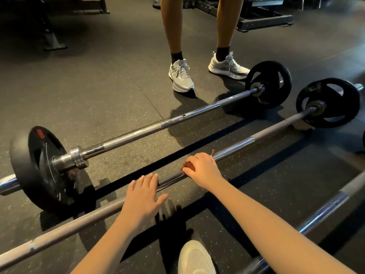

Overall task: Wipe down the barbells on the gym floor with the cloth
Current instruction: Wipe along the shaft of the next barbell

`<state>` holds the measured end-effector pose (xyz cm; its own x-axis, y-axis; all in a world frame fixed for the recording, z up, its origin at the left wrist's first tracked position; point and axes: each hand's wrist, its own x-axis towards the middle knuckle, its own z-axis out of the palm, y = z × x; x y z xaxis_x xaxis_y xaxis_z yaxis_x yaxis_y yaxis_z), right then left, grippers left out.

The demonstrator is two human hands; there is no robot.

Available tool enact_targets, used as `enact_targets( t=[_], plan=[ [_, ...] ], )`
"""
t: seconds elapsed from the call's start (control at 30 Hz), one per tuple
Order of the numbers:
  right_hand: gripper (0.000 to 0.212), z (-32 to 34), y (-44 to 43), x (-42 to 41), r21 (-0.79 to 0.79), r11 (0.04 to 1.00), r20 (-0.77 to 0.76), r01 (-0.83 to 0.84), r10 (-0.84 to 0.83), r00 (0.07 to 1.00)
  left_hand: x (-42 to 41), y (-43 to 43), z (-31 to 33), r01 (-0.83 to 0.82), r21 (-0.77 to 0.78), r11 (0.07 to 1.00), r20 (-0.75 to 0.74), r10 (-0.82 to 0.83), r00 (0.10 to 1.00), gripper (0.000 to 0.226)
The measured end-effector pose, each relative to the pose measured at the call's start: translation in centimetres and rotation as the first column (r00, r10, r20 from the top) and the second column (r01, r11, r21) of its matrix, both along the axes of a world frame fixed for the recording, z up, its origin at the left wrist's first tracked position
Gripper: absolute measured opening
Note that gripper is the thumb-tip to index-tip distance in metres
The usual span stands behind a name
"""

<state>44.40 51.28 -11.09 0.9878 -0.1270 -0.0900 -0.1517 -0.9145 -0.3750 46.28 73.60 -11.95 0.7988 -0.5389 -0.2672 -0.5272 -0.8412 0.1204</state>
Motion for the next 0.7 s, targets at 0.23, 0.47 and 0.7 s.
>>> enact_targets(
  t=[0.23, 0.47, 0.7],
  plan=[
    [0.047, 1.8, 0.1, 0.2, -0.100, 0.990, -0.194, -0.097, 0.076, 0.978, 0.0, 0.0, 0.2, 0.001, 0.055, 0.998, -0.055, 0.002, 0.998, 0.113],
    [0.050, 2.6, 0.0, 0.5, -0.146, 0.976, -0.276, -0.164, 0.119, 0.954, 0.3, 0.0, 0.8, 0.018, 0.080, 0.997, -0.103, -0.009, 0.995, 0.117],
    [0.050, 2.2, 0.3, 0.6, -0.171, 0.973, -0.257, -0.157, 0.110, 0.960, 0.9, -0.4, 1.8, 0.005, 0.154, 0.988, -0.222, 0.030, 0.975, 0.103]
  ],
)
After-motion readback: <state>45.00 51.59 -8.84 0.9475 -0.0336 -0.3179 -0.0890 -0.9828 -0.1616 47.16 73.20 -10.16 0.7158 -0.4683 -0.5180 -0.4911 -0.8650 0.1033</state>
